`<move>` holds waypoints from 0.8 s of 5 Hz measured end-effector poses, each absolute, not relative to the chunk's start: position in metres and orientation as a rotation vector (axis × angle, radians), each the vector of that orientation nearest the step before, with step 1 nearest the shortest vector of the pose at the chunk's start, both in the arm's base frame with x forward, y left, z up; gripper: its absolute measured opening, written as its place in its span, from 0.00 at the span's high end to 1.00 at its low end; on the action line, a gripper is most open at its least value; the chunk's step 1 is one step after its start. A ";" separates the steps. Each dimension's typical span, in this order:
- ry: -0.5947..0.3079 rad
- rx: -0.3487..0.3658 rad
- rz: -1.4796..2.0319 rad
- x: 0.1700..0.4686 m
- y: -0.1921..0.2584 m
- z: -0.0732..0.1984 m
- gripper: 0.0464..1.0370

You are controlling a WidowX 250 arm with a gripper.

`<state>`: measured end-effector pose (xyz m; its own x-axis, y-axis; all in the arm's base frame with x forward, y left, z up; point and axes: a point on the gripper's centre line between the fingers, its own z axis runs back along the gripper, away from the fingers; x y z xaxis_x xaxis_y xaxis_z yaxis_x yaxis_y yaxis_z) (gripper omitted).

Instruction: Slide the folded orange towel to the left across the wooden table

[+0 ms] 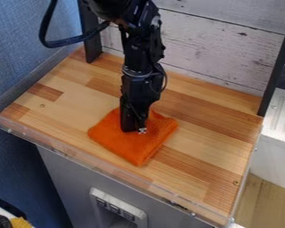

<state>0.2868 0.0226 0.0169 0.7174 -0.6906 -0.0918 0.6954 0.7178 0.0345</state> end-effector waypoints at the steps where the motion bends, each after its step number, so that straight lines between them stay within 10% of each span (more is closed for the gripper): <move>1: 0.066 0.081 -0.723 0.290 0.029 0.012 0.99; 4: -0.062 0.075 -0.367 0.288 0.088 0.009 0.99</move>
<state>0.2884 0.0883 0.0088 0.9317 -0.3602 0.0466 0.3556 0.9308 0.0849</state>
